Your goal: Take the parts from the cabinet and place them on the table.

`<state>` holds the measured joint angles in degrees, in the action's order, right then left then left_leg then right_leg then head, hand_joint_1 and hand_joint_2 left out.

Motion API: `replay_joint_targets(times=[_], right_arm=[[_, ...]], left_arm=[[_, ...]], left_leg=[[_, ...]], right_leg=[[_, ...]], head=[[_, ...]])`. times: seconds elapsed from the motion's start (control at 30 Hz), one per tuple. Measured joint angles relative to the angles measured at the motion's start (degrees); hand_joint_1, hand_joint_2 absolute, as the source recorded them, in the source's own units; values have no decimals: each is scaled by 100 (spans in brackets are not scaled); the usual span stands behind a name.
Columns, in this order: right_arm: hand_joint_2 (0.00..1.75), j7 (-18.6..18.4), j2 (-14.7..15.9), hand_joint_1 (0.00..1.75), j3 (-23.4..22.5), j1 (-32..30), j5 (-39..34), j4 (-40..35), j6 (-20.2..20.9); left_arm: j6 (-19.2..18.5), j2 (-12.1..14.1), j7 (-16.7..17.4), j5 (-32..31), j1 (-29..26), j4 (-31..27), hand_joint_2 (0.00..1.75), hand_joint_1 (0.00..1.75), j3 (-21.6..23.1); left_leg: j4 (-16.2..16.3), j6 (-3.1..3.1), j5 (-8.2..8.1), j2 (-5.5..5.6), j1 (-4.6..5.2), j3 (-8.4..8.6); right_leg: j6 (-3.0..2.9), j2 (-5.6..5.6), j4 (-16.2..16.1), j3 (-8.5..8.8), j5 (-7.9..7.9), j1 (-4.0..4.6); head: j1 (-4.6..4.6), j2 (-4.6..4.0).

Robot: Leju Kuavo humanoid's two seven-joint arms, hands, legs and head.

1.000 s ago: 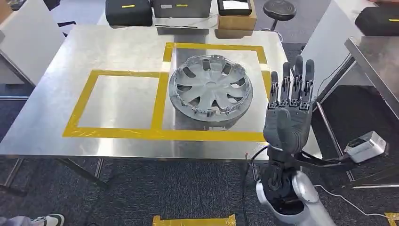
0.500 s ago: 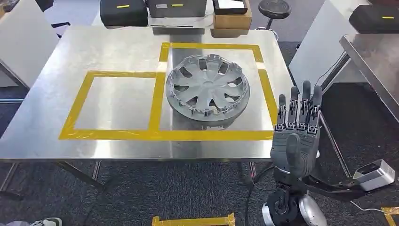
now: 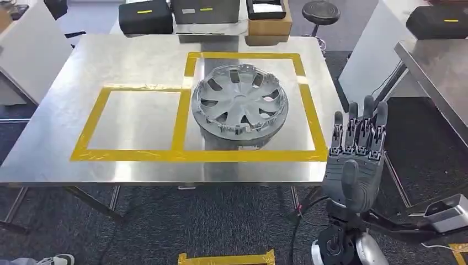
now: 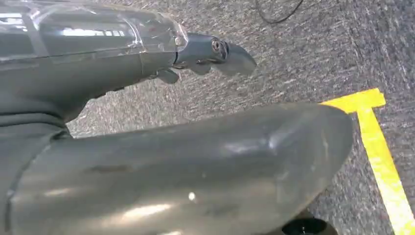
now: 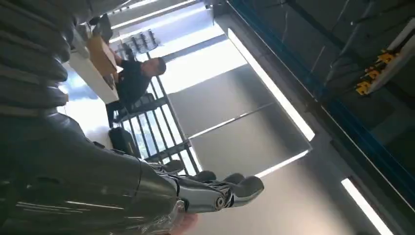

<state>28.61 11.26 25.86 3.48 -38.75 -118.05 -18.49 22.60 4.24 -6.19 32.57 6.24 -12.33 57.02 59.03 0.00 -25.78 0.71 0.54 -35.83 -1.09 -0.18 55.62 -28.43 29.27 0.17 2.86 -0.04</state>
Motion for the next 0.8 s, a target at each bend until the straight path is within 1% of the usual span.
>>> replay_joint_targets(times=[0.03,0.07,0.1,0.13,0.17,0.2,0.23,0.27,0.3,0.33,0.37,0.4,0.43,0.47,0.5,0.53,0.57,0.6,0.63,0.67,0.7,0.73,0.77,0.8], right_arm=[[175,-9,-2,0,0,6,0,-9,-4],[175,-11,-2,0,-2,8,6,-22,-11],[175,-22,0,0,-2,2,15,-24,-11],[175,-26,2,0,-2,-11,15,-24,-13],[175,-33,2,0,0,-13,17,-24,-13],[175,-42,2,0,0,-17,17,-24,-15],[175,-44,2,0,0,-16,17,-24,-15],[175,-46,2,0,0,-16,17,-24,-17],[175,-46,2,0,-2,-13,17,-24,-22],[175,-48,2,0,-2,-11,20,-28,-24],[175,-57,2,0,0,-1,20,-28,-28],[175,-66,2,0,2,-4,33,-31,-28],[175,-66,2,0,0,1,35,-33,-35],[175,-66,-2,0,2,-1,39,-33,-46],[175,-66,2,0,2,-8,67,-35,-61],[175,-66,4,0,2,-13,112,-42,-99],[175,-66,9,0,2,-18,170,-48,-122],[175,-66,9,0,2,-25,205,-59,-151],[175,-66,11,0,2,-37,230,-66,-168],[175,-66,13,0,2,-43,254,-66,-186],[175,-66,18,0,2,-51,297,-66,-214],[175,-68,17,0,4,-56,347,-68,-247],[175,-79,17,0,4,-57,404,-74,-295],[175,-85,17,0,4,-57,459,-79,-327]], left_arm=[[0,-11,0,-11,-2,0,0,0,0],[0,-13,0,-15,5,0,0,0,0],[0,-13,4,-15,5,2,0,0,0],[4,-5,13,-15,0,4,0,0,0],[4,-3,15,-15,0,6,0,0,0],[4,-5,15,-17,1,6,0,0,0],[6,-5,15,-24,1,6,0,0,0],[7,-5,15,-31,1,6,0,0,0],[6,-3,15,-33,4,6,0,0,0],[9,-5,15,-39,18,4,0,0,0],[11,-7,13,-50,14,4,0,0,0],[13,-9,15,-50,14,6,0,0,0],[13,-7,15,-55,17,6,0,0,0],[11,-7,18,-68,18,6,0,0,0],[11,-11,24,-72,18,6,0,0,0],[11,-7,35,-76,32,6,0,0,0],[11,0,42,-76,34,6,0,0,0],[13,-3,44,-76,32,6,0,0,0],[11,-3,50,-76,30,6,0,0,0],[11,-3,53,-76,27,6,0,0,0],[11,-3,59,-76,27,6,0,0,0],[11,-3,68,-79,28,6,0,0,0],[11,-3,74,-81,28,6,0,0,0],[13,-3,77,-83,29,6,0,0,0]], left_leg=[[121,-39,-201,-22,5,-61],[453,-82,-500,-48,-15,-179],[867,-127,-771,-53,-51,-312],[1293,-168,-993,-55,-87,-440],[1574,-209,-1093,-57,-110,-502],[1583,-236,-1047,-65,-129,-439],[1339,-263,-892,-73,-152,-238],[871,-293,-679,-89,-177,87],[301,-325,-491,-112,-207,460],[-74,-349,-634,-123,-209,659],[-14,-229,-502,-82,-171,643],[-16,-197,-507,-78,-168,612],[-20,-149,-522,-79,-164,589],[-11,-102,-501,-75,-155,571],[-47,-21,-450,-77,-170,520],[-43,36,-408,-75,-171,492],[-42,87,-365,-74,-160,435],[-38,108,-325,-72,-144,374],[-35,124,-280,-71,-121,317],[-34,142,-234,-70,-93,255],[-32,148,-192,-67,-63,200],[-32,154,-151,-63,-34,156],[-33,163,-113,-54,2,113],[-35,168,-78,-46,35,88]], right_leg=[[-40,-13,-31,-33,-45,-3],[-65,-17,-31,-85,-88,-13],[-58,-26,-25,-132,-117,-16],[-51,-33,-18,-181,-145,-16],[-40,-42,-4,-235,-173,-18],[-22,-44,19,-282,-194,-31],[1,-49,51,-327,-209,-49],[14,-52,92,-365,-215,-69],[43,-53,143,-399,-214,-85],[93,-53,187,-439,-214,-86],[134,-45,203,-459,-232,-71],[166,-38,209,-452,-253,-69],[198,-35,216,-469,-277,-71],[240,-35,201,-474,-306,-85],[265,-26,207,-490,-310,-91],[292,-15,321,-556,-115,-101],[312,-13,643,-663,201,-107],[329,-14,1085,-803,505,-108],[334,-13,1546,-936,757,-105],[325,-13,1924,-1018,912,-104],[298,-12,1994,-977,894,-98],[249,-8,1823,-819,769,-81],[174,-5,1399,-543,571,-50],[76,-1,851,-211,376,-4]], head=[[-33,0],[-92,0],[-137,0],[-179,0],[-212,0],[-230,0],[-253,0],[-278,0],[-297,0],[-321,0],[-339,0],[-334,0],[-330,0],[-308,0],[-310,0],[-304,0],[-234,-2],[-199,0],[-179,0],[-146,0],[-129,0],[-103,0],[-68,0],[-37,0]])
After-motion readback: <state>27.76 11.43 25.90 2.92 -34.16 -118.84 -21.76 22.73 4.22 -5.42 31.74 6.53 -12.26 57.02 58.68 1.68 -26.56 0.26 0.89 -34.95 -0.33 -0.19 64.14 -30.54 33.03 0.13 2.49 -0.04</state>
